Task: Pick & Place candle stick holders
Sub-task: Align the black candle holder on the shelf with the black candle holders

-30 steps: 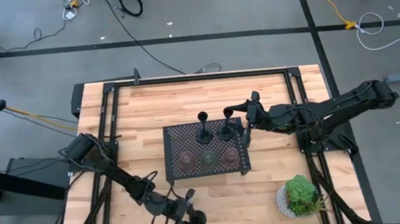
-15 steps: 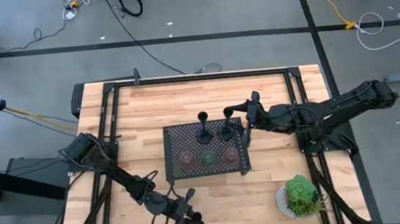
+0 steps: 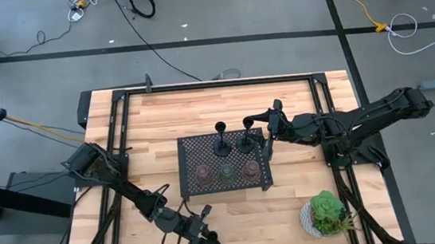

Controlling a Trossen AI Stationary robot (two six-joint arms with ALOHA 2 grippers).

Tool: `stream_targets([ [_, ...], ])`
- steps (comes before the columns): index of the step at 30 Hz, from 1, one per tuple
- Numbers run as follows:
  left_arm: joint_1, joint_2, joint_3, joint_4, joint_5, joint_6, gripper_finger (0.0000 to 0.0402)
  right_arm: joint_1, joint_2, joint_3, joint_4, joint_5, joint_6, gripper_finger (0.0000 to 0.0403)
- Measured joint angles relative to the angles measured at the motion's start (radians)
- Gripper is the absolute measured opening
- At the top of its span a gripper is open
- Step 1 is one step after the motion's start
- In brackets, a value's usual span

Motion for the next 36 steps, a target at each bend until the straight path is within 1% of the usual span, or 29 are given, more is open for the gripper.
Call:
stream_targets([
  [10,0.000,-0.100,0.000,-0.007,0.010,0.017,0.0010,0.000,0.000,0.000,0.000,0.000,0.000,0.0255],
  [13,0.000,-0.149,0.000,-0.002,0.010,0.018,0.0018,0.000,0.000,0.000,0.000,0.000,0.000,0.0255],
  [19,0.000,-0.251,0.000,-0.012,0.009,0.056,0.0008,0.000,0.000,0.000,0.000,0.000,0.000,0.0255],
  [23,0.003,-0.331,0.000,-0.071,0.004,0.080,0.0019,0.000,0.000,0.000,0.000,0.000,0.000,0.0255],
  [25,0.004,-0.375,0.000,-0.115,-0.003,0.108,0.0015,0.000,0.000,0.000,0.000,0.000,0.000,0.0255],
  [28,0.004,-0.435,0.000,-0.166,-0.044,0.150,0.0008,0.000,0.000,0.000,0.000,0.000,0.000,0.0255],
  [32,0.004,-0.520,0.000,-0.240,-0.104,0.188,0.0015,0.000,0.000,0.000,0.000,0.000,0.000,0.0255],
  [36,0.004,-0.604,0.000,-0.331,-0.187,0.231,0.0008,0.000,0.000,0.000,0.000,0.000,0.000,0.0255],
])
